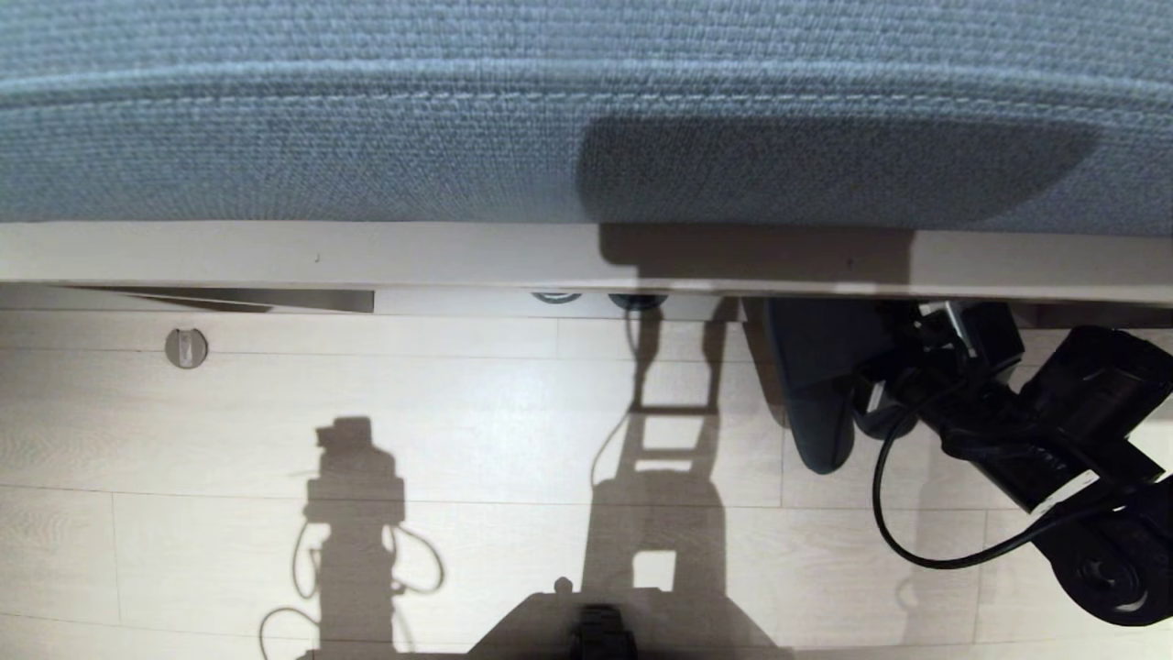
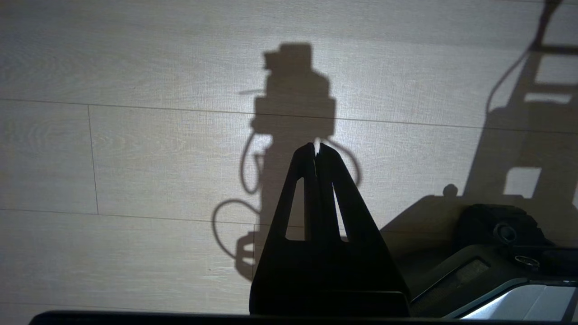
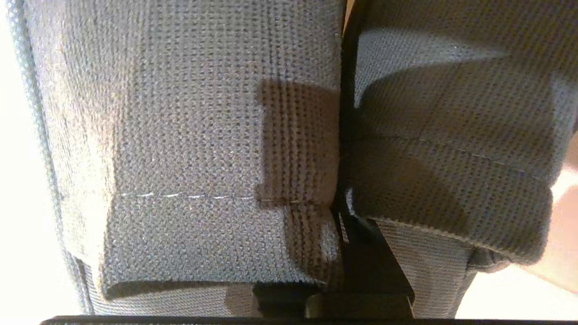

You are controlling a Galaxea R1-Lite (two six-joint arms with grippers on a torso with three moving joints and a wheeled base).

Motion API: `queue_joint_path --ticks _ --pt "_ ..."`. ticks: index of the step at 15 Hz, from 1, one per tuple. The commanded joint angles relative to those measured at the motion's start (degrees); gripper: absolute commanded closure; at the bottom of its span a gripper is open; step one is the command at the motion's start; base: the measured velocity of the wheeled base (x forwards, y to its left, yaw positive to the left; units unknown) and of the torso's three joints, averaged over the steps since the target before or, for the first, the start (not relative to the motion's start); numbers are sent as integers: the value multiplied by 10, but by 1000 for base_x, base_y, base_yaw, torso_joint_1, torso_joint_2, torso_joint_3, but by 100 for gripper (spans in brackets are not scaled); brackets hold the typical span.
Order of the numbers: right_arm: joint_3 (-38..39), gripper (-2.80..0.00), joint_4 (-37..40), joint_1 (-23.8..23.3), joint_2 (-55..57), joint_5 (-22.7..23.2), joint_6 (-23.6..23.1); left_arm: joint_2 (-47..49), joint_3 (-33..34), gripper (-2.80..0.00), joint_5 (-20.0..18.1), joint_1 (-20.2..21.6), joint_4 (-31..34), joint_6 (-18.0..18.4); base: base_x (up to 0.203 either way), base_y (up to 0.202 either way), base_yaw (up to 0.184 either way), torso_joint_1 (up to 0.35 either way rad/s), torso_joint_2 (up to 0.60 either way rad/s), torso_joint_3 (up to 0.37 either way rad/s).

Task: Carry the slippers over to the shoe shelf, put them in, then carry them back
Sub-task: Place the slippers into the shoe cabinet

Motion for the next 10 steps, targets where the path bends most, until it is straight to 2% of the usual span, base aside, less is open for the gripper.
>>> queue_joint_path --ticks 1,10 --pt "-11 0 -5 0 4 1 -5 0 0 0 0 0 0 -1 0 0 0 0 0 0" --pt "-21 0 -4 0 2 2 -7 0 0 0 0 0 0 -1 0 0 0 0 0 0"
